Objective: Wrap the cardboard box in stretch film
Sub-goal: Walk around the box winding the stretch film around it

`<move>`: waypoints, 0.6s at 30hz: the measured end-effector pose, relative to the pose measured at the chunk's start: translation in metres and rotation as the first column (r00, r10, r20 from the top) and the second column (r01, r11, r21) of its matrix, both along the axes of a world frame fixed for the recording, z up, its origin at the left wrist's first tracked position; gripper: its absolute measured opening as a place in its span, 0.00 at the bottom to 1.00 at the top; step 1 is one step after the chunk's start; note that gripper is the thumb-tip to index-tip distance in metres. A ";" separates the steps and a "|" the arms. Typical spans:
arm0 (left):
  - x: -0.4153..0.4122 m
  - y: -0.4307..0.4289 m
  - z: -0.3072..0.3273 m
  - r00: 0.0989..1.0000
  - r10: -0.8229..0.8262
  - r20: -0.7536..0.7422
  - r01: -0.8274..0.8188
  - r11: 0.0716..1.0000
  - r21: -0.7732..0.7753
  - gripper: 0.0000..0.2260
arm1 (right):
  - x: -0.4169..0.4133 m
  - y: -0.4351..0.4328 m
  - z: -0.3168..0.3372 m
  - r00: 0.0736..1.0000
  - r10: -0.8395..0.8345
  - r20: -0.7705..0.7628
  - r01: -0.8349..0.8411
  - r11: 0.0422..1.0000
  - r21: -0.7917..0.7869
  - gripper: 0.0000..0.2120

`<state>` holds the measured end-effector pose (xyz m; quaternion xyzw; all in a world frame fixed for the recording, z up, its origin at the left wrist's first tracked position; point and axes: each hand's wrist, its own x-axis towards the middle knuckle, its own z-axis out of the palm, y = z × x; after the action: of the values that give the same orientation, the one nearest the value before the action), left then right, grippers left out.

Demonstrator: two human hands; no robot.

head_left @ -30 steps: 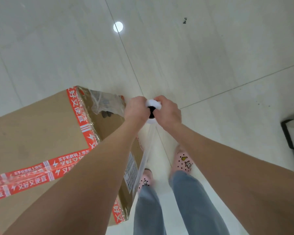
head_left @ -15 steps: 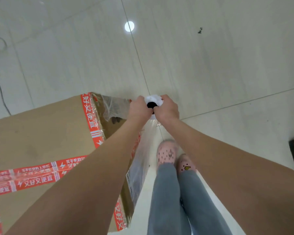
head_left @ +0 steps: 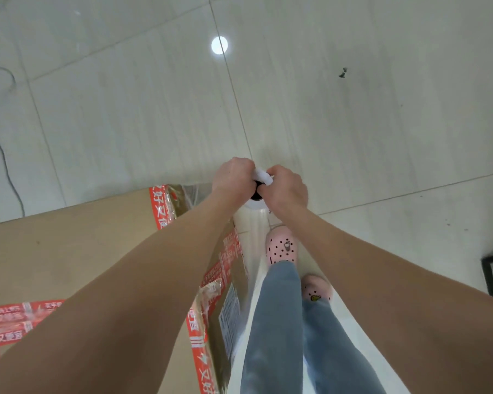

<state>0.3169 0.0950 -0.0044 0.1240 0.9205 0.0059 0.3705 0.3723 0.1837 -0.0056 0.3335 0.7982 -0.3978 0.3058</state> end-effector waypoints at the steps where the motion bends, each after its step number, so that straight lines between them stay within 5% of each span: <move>1: -0.006 -0.004 0.000 0.999 0.038 -0.007 -0.038 0.999 0.001 0.06 | -0.006 -0.003 0.000 1.000 0.014 -0.012 -0.014 1.000 0.004 0.12; 5: -0.025 -0.025 -0.005 0.981 0.192 -0.041 -0.191 0.981 0.019 0.02 | -0.025 -0.016 -0.001 0.998 -0.046 -0.047 0.044 0.998 -0.036 0.14; 8: -0.032 -0.040 -0.009 0.954 0.292 -0.061 -0.291 0.956 0.036 0.02 | -0.030 -0.026 -0.004 0.990 -0.125 0.069 0.136 0.975 -0.175 0.20; 13: -0.047 -0.065 -0.012 0.931 0.363 -0.040 -0.362 0.932 0.010 0.05 | -0.047 -0.049 -0.009 0.984 -0.169 0.049 0.176 0.955 -0.241 0.10; 18: -0.058 -0.086 -0.012 0.898 0.439 -0.033 -0.439 0.899 0.007 0.08 | -0.066 -0.065 -0.007 0.990 -0.137 0.030 0.140 0.963 -0.229 0.11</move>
<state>0.2589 0.0094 -0.0160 -0.0865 0.9309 0.0868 0.3440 0.3062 0.1185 -0.0126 0.3536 0.7191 -0.5057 0.3195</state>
